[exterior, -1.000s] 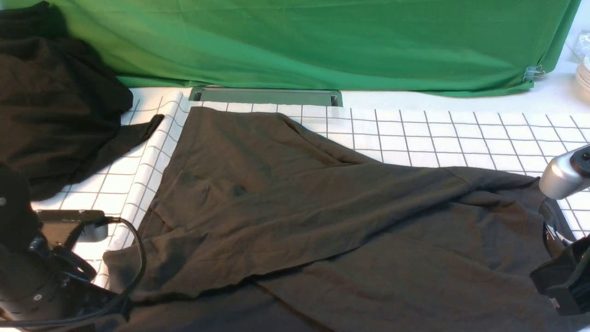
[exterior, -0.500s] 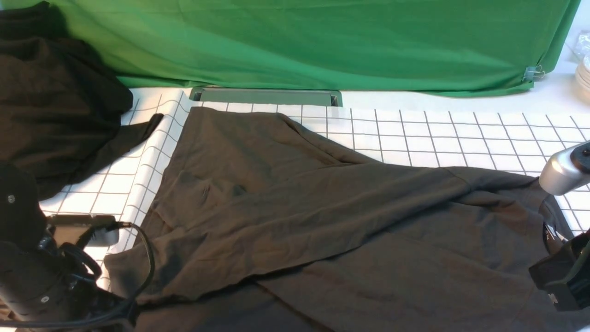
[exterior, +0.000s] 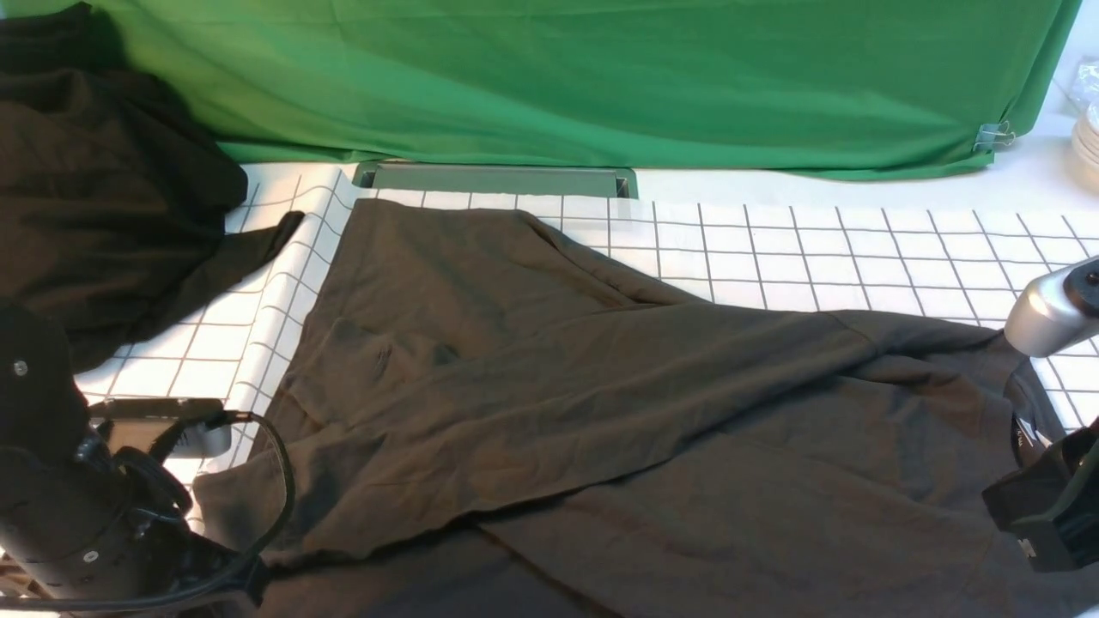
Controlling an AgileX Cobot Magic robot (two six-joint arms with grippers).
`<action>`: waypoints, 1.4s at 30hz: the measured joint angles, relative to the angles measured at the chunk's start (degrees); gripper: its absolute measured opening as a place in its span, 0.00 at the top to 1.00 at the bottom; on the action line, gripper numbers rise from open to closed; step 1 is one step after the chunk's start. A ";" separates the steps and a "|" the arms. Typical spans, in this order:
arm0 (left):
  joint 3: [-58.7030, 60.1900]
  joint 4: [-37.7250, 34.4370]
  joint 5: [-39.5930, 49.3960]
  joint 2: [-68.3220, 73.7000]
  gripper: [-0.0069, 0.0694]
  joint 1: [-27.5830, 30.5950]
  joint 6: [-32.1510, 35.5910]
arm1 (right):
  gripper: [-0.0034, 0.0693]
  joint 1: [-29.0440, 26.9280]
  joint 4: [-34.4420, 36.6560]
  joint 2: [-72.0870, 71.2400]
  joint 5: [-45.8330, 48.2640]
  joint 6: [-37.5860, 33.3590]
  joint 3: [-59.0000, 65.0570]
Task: Fold a long-sleeved shirt over a white checkered tablecloth.
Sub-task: 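Grasp the near edge of the shirt at its hem and shoulder corners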
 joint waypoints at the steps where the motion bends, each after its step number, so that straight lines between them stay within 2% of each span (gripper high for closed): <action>1: 0.00 0.00 -0.05 0.00 0.71 0.00 0.00 | 0.88 0.00 0.00 0.00 -0.04 0.00 0.00; 3: 0.00 0.05 -0.32 0.00 0.81 0.00 0.00 | 0.88 0.00 0.00 0.00 -0.04 0.00 0.00; 5: 0.00 0.05 -0.37 0.00 0.88 0.00 0.07 | 0.88 0.00 0.00 0.00 -0.04 0.13 0.00; 11: -0.56 3.28 1.00 -0.06 0.90 0.00 -0.46 | 0.88 0.00 0.16 0.00 0.39 -1.44 -0.05; 13: -3.18 6.17 4.34 -1.71 0.91 0.00 -2.55 | 0.88 0.00 3.33 0.49 1.61 -4.91 -0.05; 16: -5.22 6.68 5.32 -4.44 0.91 0.00 -3.73 | 0.88 0.78 8.34 2.31 3.72 -9.75 -0.05; 20: -5.70 6.21 5.96 -8.20 0.91 -0.04 -4.13 | 0.88 6.46 11.09 7.02 4.86 -13.68 -0.05; 24: -5.44 6.03 6.54 -8.42 0.91 -0.04 -4.26 | 0.88 12.73 9.41 11.02 4.39 -13.67 -0.05; 25: -5.15 5.39 6.54 -8.42 0.91 -0.04 -4.26 | 0.86 16.86 7.05 13.54 2.46 -11.70 -0.05; 26: -5.09 5.28 6.54 -8.42 0.91 -0.04 -4.26 | 0.86 17.25 6.74 13.79 2.18 -11.44 -0.05; 29: -5.03 4.40 6.38 -8.42 0.91 -0.04 -4.31 | 0.75 22.24 1.30 17.83 -3.20 -7.13 1.11; 32: -5.03 4.36 6.27 -8.42 0.91 -0.04 -4.31 | 0.57 24.05 -1.98 21.78 -7.77 -5.39 2.98; 35: -5.03 4.08 6.27 -8.42 0.91 -0.04 -4.31 | 0.45 24.17 -2.84 25.35 -11.33 -5.17 4.17; 42: -5.03 3.32 5.05 -8.42 0.91 -0.04 -4.31 | 0.40 24.38 -4.79 31.37 -16.36 -5.17 4.74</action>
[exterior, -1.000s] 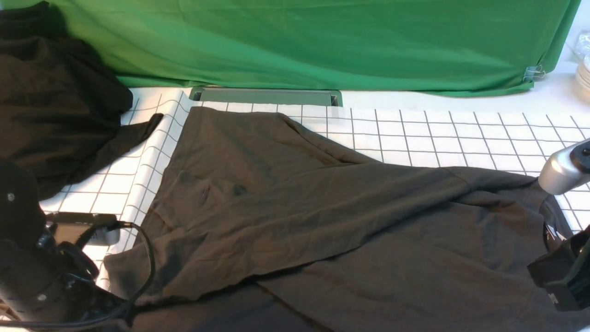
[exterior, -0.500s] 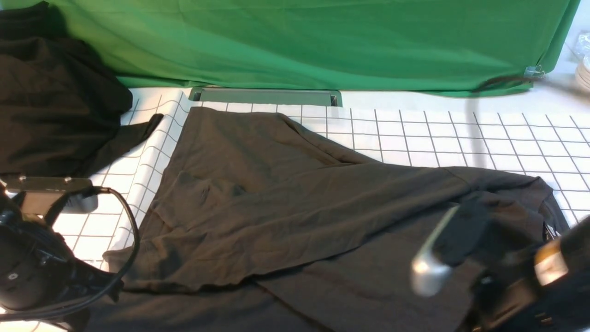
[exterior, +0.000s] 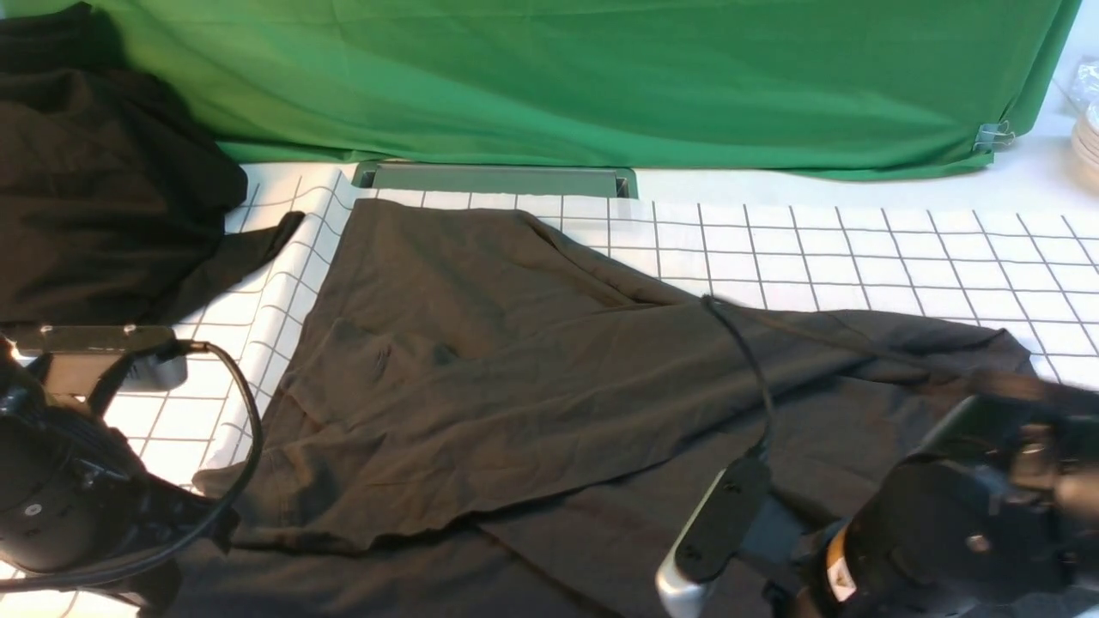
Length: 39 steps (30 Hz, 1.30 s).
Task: Fold a long-sleeved shirt over a white checkered tablecloth.
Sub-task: 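Grasp the near edge of the shirt at its hem and shoulder corners, then fold the black garment in half by bringing its near edge over to the far edge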
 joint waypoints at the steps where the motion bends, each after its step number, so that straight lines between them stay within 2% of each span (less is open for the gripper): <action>1: 0.00 -0.14 -0.40 0.00 0.91 0.00 0.00 | 0.38 0.00 -0.34 1.09 -1.26 0.00 0.13; 6: 0.00 -0.42 -1.16 0.00 0.91 0.00 0.00 | 0.29 0.00 -1.62 4.37 -3.32 -0.59 0.13; 8: 0.00 -0.48 -1.16 0.00 0.91 0.00 0.00 | 0.32 0.11 -2.38 4.71 -3.42 -0.39 -0.11; 10: 0.00 -0.85 -1.16 0.00 0.91 0.00 0.00 | 0.47 0.11 -3.56 4.72 -3.46 -0.16 -0.24; 11: 0.00 -0.92 -1.16 0.00 0.91 0.00 0.00 | 0.49 0.11 -3.56 4.72 -3.46 -0.16 -0.23; 12: 0.00 -1.68 -1.05 0.00 0.91 0.00 0.00 | 0.66 0.11 -4.33 4.72 -3.22 -0.16 -0.25; 14: 0.00 -3.51 -0.60 -0.28 0.91 0.00 0.06 | 0.85 0.11 -4.68 4.31 -1.91 -0.12 -0.30; 16: -0.23 -4.84 -0.48 -1.13 0.91 0.00 0.06 | 0.89 0.11 -5.06 3.03 0.13 -0.12 -0.23; 21: -6.18 -5.70 -0.71 -2.22 0.91 0.00 -2.34 | 0.89 -0.85 -8.39 -3.54 3.25 1.99 -1.14; 30: -24.77 -6.46 -2.44 7.76 0.91 0.00 -3.89 | 0.89 -11.55 -9.67 -5.48 8.51 -2.26 -13.55; 33: -34.63 -6.46 -3.88 16.51 0.91 0.00 -3.89 | 0.89 -16.43 -9.67 -2.15 8.81 -4.53 -20.98; 37: -47.54 -6.46 -4.54 28.38 0.91 0.00 -3.89 | 0.89 -20.25 -9.69 3.59 8.79 -6.26 -28.36; 38: -47.54 -6.39 -4.63 28.38 0.91 0.00 -3.89 | 0.89 -20.63 -9.69 4.35 8.79 -6.41 -29.11; 39: -54.26 -6.18 -4.85 34.42 0.91 0.11 -3.95 | 0.89 -22.16 -9.74 7.93 8.45 -6.64 -32.37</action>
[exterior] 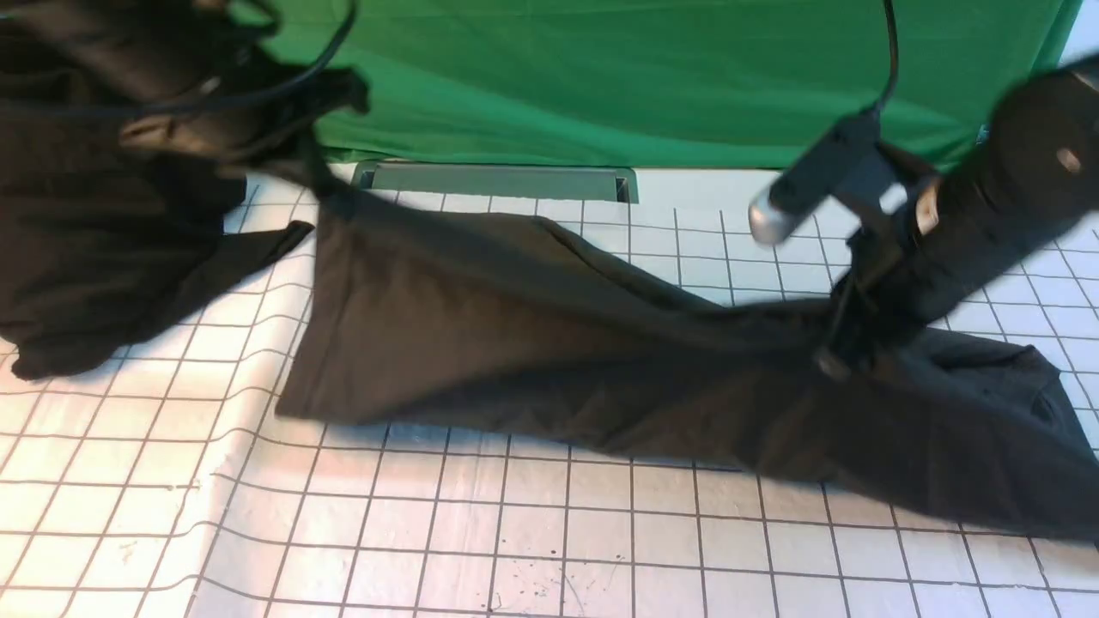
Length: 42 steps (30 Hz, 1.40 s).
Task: Fold a long-sleeved shirt over a white checkered tablecloth.
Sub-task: 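Fold the black garment in half by bringing its near edge over to the far edge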
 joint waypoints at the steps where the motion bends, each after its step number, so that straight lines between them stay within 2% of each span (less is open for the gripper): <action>1: -2.65 0.16 0.00 2.38 0.91 0.07 -0.07 | 0.89 -0.57 0.00 1.63 -0.16 -0.11 -1.06; 11: -28.86 1.94 0.70 25.53 0.91 1.65 -2.45 | 0.89 -2.39 -0.14 16.78 -4.37 -1.28 -12.30; 14: -31.63 2.53 1.03 28.52 0.91 1.70 -2.52 | 0.86 -2.39 -0.29 18.28 -5.68 -1.28 -12.73; 17: -33.35 3.38 1.08 31.44 0.91 1.70 -2.65 | 0.62 -2.44 -0.51 19.63 -7.95 -1.28 -12.87; 18: -33.47 3.51 1.08 31.66 0.91 1.70 -2.65 | 0.55 -2.44 -0.51 19.63 -8.10 -1.22 -12.92; 19: -33.46 3.60 1.08 31.65 0.91 1.70 -2.65 | 0.53 -2.44 -0.57 19.63 -8.10 -1.05 -12.92; 21: -33.61 3.82 1.08 31.73 0.91 1.70 -2.65 | 0.37 -2.44 -0.71 18.29 -7.32 -0.15 -12.97; 23: -33.74 3.82 1.08 31.66 0.91 1.70 -2.66 | 0.31 -2.52 -1.05 15.98 -5.37 1.12 -12.97; 27: -33.80 3.88 1.30 31.66 0.91 1.70 -2.60 | 0.30 -4.03 -1.49 11.52 -1.43 1.97 -13.03; 31: -33.80 3.99 1.37 31.66 0.91 1.72 -2.15 | 0.34 -9.45 -1.56 8.95 4.25 3.02 -13.07; 33: -33.80 3.93 1.47 31.66 0.91 1.72 -2.02 | 0.35 -15.21 -0.63 8.88 8.25 3.14 -12.74; 34: -33.80 3.93 1.47 31.66 0.91 1.72 -2.00 | 0.35 -16.37 -0.03 8.88 8.69 3.14 -12.50; 35: -33.80 3.93 1.52 31.66 0.91 1.72 -1.95 | 0.35 -21.58 2.70 8.99 9.86 2.91 -11.07; 36: -33.80 3.93 1.52 31.66 0.91 1.72 -1.95 | 0.35 -22.17 3.17 9.00 9.90 2.85 -11.07; 38: -33.80 3.93 1.65 31.66 0.91 1.76 -1.95 | 0.36 -28.86 11.16 9.71 9.96 -2.53 -8.91; 42: -33.80 3.82 1.65 31.66 0.91 1.76 -1.60 | 0.33 -32.61 16.93 12.23 9.77 -7.87 -8.27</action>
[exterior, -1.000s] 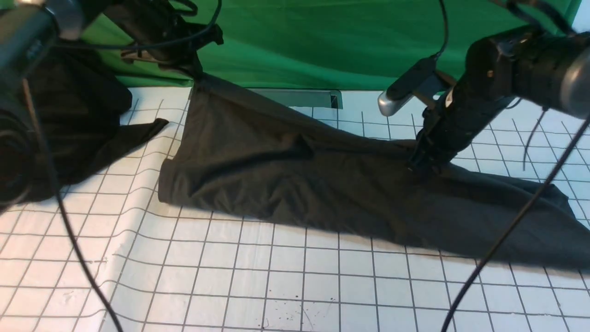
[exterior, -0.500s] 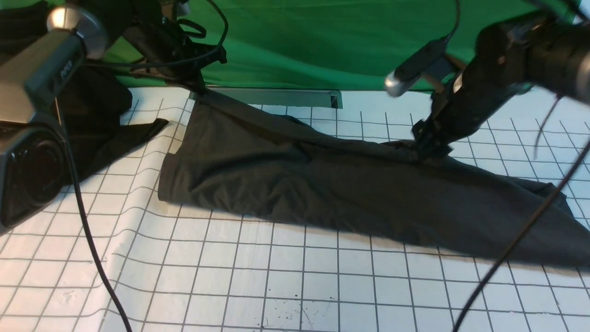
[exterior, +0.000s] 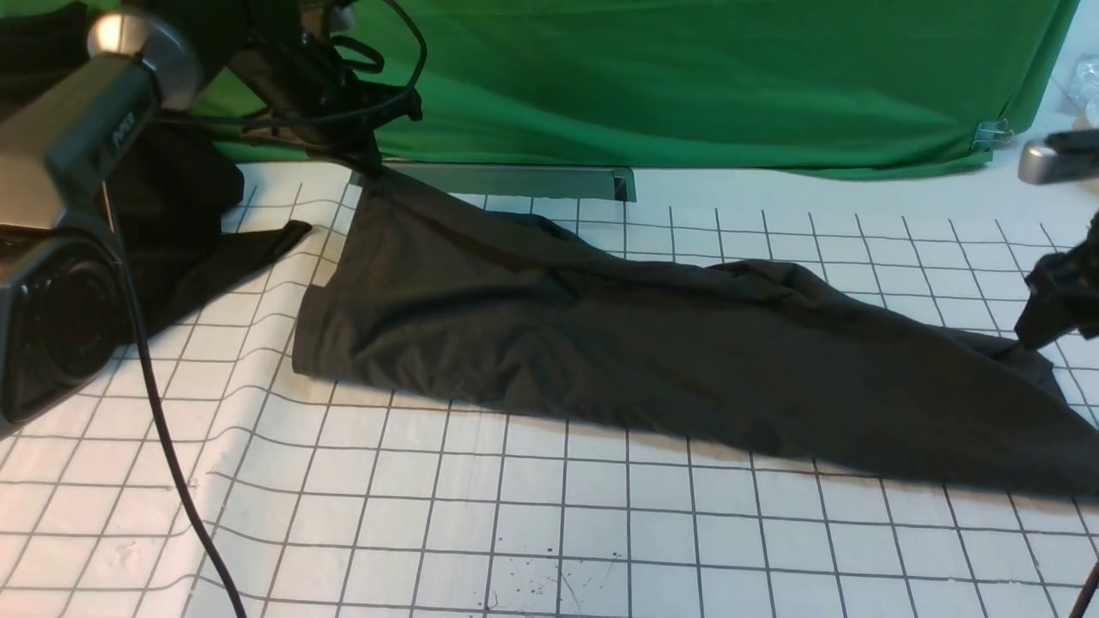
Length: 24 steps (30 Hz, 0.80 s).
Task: Fold a long-sleeved shirt over a white checkered tablecloth.
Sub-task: 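Fold the black garment in half by bringing its near edge over to the far edge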
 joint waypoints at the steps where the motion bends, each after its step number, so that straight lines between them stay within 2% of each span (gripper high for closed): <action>1: 0.00 0.00 0.00 0.00 0.91 0.00 0.22 | 0.32 -0.34 0.71 0.80 -0.09 -0.57 0.00; 6: 0.00 0.05 0.00 0.00 0.91 0.00 0.50 | 0.31 -0.47 3.81 5.17 -0.22 -3.74 0.00; 8: 0.00 0.05 0.00 0.00 0.91 0.00 0.77 | 0.35 0.02 4.75 7.16 -0.35 -5.17 0.00; 10: 0.00 0.05 0.00 0.00 0.91 0.00 1.06 | 0.48 0.15 5.03 7.83 -0.56 -5.38 0.00; 12: 0.00 0.23 0.00 0.00 0.91 0.00 1.78 | 0.71 0.15 5.18 7.80 -0.94 -4.79 0.00; 13: 0.00 0.30 0.00 0.00 0.91 0.00 1.89 | 0.73 0.15 5.18 7.74 -1.00 -4.58 0.00; 14: 0.00 0.36 0.00 0.00 0.91 0.00 2.03 | 0.84 0.10 5.13 7.07 -1.68 -3.86 -0.07; 16: 0.00 0.36 -0.16 0.00 0.91 0.00 2.10 | 0.91 0.03 4.98 5.65 -3.34 -3.63 -0.40; 24: -0.11 1.89 -3.81 0.31 0.91 0.00 0.35 | 0.93 -0.01 4.58 4.08 -9.13 -3.45 -3.02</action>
